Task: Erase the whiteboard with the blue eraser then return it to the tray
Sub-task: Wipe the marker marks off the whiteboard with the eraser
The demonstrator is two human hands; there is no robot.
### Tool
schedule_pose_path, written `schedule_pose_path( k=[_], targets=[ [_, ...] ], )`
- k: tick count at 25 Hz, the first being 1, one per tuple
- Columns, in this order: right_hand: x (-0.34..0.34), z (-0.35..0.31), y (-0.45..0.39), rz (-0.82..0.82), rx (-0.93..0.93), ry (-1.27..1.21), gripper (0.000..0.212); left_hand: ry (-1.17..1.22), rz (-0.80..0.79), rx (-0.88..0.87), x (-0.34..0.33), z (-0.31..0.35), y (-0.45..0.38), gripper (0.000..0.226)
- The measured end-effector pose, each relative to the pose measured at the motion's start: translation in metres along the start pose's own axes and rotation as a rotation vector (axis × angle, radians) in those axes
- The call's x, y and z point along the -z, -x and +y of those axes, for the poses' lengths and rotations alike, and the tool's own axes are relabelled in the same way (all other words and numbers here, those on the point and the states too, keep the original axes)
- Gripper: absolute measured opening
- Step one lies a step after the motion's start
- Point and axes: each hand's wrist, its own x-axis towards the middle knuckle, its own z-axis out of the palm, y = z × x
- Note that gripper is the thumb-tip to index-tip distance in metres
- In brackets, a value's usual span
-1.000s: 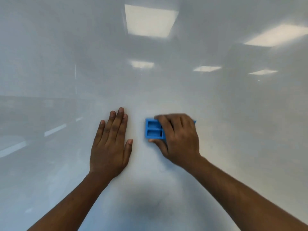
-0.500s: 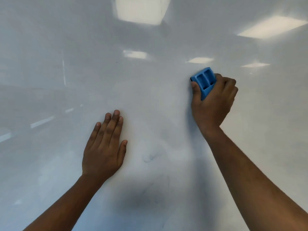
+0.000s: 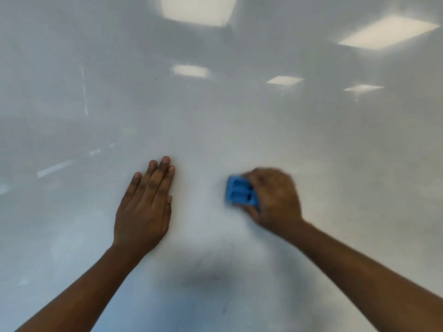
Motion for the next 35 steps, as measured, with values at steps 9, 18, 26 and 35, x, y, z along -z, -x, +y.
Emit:
schedule_pose_path(
  k=[9,18,26,35],
  targets=[
    [-0.023,-0.03,0.034,0.156,-0.538,0.038,0.06,-0.001,-0.065,-0.016,-0.012,0.016,0.065,0.066],
    [-0.004,-0.015,0.002,0.122,-0.598,-0.022,0.065,0.004,-0.079,0.033,0.004,-0.015,0.039,0.073],
    [-0.041,-0.128,0.034,0.034,-0.165,-0.018,0.053,0.0,-0.02,0.045,-0.006,-0.017,0.047,0.065],
    [-0.022,-0.08,0.087,0.03,-0.506,-0.082,0.055,-0.015,-0.108,0.044,-0.012,0.006,0.158,0.07]
  ],
)
